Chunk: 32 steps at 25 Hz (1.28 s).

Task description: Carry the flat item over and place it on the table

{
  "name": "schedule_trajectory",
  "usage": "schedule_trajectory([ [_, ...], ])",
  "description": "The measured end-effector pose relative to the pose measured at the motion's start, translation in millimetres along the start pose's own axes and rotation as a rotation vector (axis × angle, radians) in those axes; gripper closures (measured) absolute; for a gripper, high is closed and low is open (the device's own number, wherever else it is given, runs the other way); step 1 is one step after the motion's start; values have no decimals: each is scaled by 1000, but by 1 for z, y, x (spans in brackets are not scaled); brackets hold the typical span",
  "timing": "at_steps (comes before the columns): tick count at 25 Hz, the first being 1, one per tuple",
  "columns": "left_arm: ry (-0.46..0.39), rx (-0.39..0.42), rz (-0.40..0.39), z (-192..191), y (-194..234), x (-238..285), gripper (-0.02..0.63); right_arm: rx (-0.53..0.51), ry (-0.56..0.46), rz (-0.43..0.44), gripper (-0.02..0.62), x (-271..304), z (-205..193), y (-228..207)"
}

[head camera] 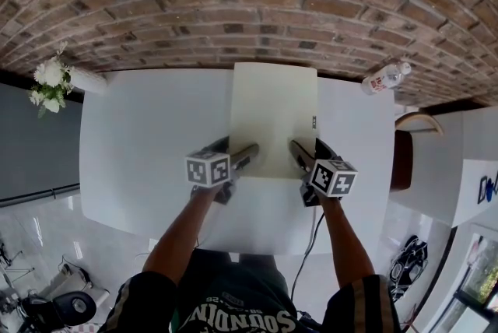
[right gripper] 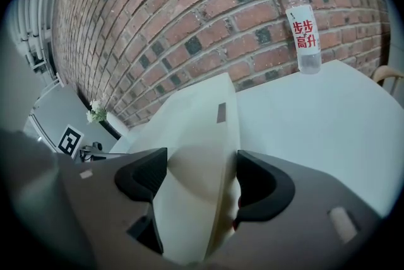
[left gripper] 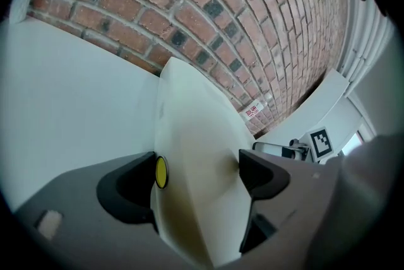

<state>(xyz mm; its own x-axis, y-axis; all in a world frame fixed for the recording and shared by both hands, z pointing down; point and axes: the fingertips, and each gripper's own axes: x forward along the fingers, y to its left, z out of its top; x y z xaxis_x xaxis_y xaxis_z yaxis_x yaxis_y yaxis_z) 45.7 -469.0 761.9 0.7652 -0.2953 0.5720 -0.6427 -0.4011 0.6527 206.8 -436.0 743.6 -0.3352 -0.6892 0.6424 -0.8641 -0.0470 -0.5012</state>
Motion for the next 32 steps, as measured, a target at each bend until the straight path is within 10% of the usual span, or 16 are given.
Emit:
schedule_trajectory([
  [17,-8,51,22,3,3,0,165,-11,-39,-44,247,1,-1,-3],
  [26,-62,163,58,13,-8,-23,170,-148,-174,-116,432,-31,27,7],
  [32,-111,312,116,25,-11,-44,300,-227,-204,-154,593,-44,31,14],
])
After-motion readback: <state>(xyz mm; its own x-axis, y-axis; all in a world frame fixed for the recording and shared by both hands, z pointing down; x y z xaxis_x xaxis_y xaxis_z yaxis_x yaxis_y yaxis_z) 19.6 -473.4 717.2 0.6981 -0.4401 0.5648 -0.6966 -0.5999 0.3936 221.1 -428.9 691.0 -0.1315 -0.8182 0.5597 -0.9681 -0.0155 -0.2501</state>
